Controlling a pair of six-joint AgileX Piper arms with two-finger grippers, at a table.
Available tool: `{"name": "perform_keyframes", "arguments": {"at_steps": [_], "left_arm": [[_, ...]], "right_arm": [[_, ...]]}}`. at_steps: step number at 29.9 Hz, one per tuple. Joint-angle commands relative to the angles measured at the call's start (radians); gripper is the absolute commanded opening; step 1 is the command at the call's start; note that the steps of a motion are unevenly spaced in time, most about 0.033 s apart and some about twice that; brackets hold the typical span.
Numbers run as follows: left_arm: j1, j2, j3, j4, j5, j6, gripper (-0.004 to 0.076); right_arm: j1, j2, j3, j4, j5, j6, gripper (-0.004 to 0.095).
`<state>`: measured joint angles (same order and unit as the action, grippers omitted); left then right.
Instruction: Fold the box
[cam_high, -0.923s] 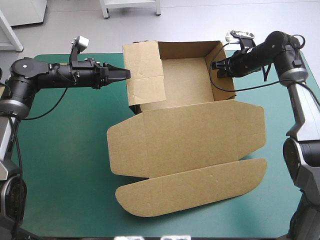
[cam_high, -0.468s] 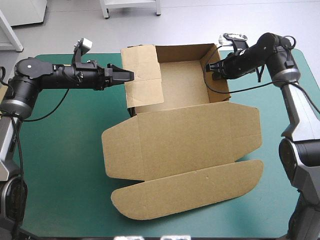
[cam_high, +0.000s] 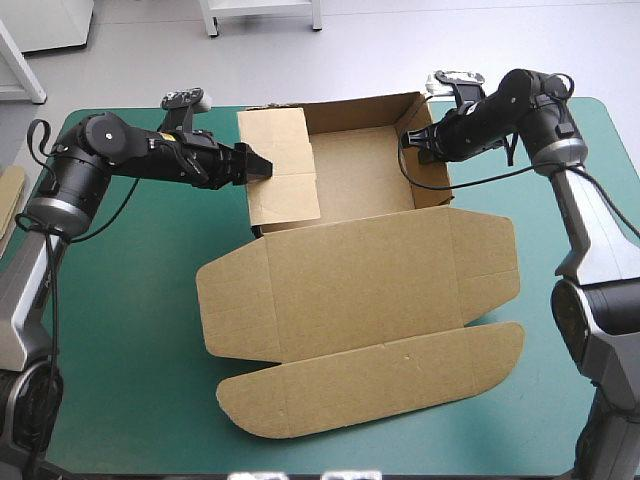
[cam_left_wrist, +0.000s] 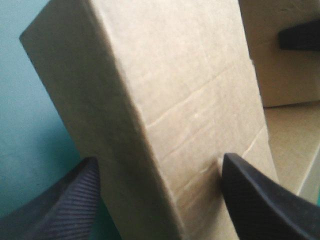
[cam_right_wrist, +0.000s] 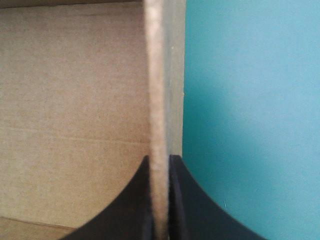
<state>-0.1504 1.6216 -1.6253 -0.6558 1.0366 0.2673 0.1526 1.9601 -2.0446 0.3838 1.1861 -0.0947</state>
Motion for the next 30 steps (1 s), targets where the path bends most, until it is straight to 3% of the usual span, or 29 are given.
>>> {"name": "perform_keyframes", "arguments": {"at_steps": [1,24,30], "left_arm": [[-0.041,-0.049,-0.067,0.087,-0.061,-0.103,0.0494],[-0.197,-0.015,-0.078,0.547,-0.069,-0.509,0.0461],[-0.196,-0.015,-0.078,0.495,-0.056,-0.509,0.0360]], "right_arm": [[0.010,-0.057,-0.031,0.036,-0.043,0.028,-0.0003],[0.117,-0.057,-0.031,-0.121,-0.070,0.108,-0.0003],[0.119,-0.057,-0.031,-0.123,-0.066,0.116,-0.0003]]}}
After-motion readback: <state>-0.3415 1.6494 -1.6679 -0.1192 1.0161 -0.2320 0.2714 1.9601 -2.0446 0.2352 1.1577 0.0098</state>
